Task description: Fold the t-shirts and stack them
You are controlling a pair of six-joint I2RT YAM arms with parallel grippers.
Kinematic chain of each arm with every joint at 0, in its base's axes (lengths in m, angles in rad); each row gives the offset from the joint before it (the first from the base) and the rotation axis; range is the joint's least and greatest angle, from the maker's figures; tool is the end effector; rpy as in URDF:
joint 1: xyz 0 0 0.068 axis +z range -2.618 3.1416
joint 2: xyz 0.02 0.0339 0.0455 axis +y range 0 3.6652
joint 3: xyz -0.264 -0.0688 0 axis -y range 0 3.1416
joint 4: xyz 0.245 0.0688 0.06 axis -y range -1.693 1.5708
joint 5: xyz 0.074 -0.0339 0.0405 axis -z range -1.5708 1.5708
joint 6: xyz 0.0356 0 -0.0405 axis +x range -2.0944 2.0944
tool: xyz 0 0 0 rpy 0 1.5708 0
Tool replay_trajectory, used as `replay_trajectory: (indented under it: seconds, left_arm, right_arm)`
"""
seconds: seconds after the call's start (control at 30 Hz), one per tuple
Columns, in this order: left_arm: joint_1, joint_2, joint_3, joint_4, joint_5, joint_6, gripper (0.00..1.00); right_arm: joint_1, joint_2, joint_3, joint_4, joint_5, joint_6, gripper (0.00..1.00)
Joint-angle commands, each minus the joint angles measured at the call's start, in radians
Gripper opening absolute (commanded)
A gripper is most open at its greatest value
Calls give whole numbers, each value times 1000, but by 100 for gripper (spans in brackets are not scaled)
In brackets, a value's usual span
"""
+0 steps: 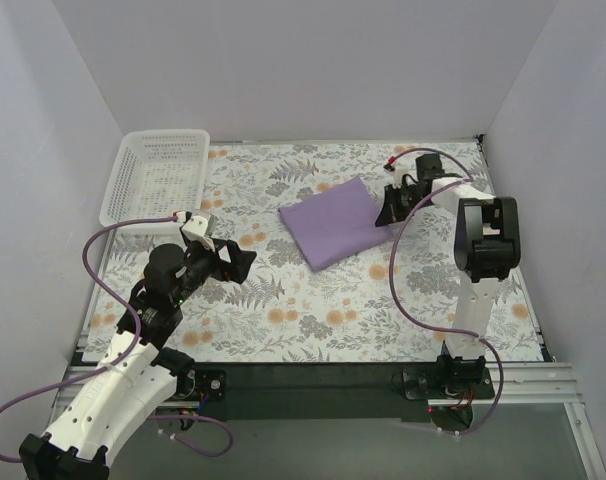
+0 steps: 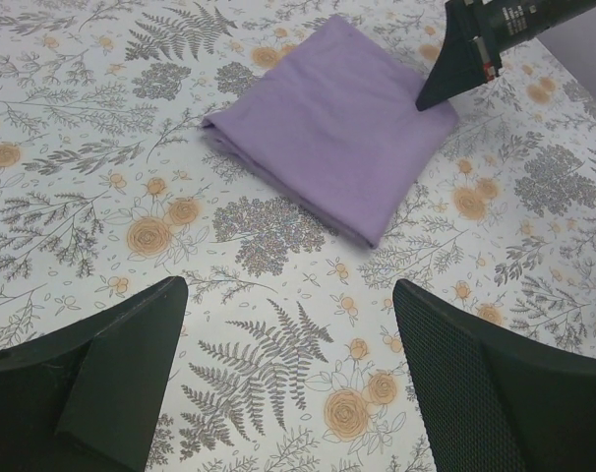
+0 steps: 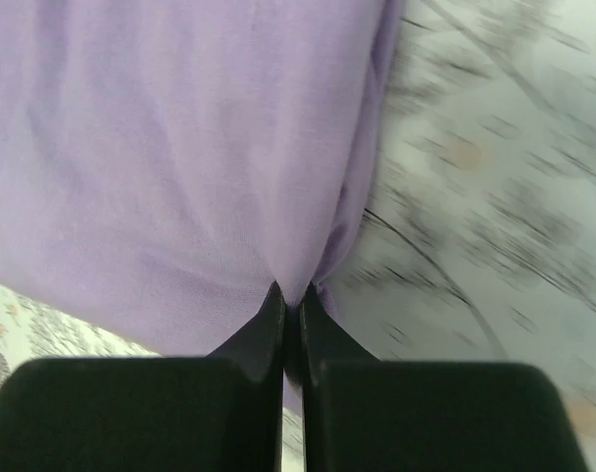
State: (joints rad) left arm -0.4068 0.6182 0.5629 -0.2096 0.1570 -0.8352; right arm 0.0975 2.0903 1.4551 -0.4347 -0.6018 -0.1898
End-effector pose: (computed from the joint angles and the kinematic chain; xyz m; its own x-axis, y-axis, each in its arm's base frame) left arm 0.1430 -0.0677 0.2843 -0.5539 -0.5588 -0.6173 0.1770 0.6454 -0.7430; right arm 0.4295 0.0623 0.1549 -0.7911 -0.2336 -0.5653 -0.5092 0.7636 0.3971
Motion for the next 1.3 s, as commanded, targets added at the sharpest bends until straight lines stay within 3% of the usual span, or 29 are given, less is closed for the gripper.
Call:
replay_trajectory:
  seconds: [0.0,0.27,0.63,0.73,0.77,0.87,1.1,1.27]
  left_arm:
    - [6,-14,-11,9,7,-2,85]
    - [8,-15,-9,18,35,-1,85]
    - [6,-37,-15,21,52,-1,85]
    - [6,-38,-14,24,58,-2,85]
    - [6,-40,-14,24,58,-2,85]
    - [6,-38,-14,24,59,-4,85]
    - [6,-41,-14,30,65,-8,85]
    - [6,-34,-3,23,41,-56,87]
  right_arm:
    - [-152,-15,50,-119,22,-100,1]
    - [-382,-4,154,-256,213,-336,1]
    - [-519,10,235,-259,362,-338,1]
    - [-529,-22,209,-263,350,-361,28]
    - [-527,-36,200,-266,343,-381,41]
    - [-515,-97,166,-265,359,-430,56]
    - [-479,-280,67,-254,442,-516,68]
    - [-449,-436,-106,-236,380,-574,73]
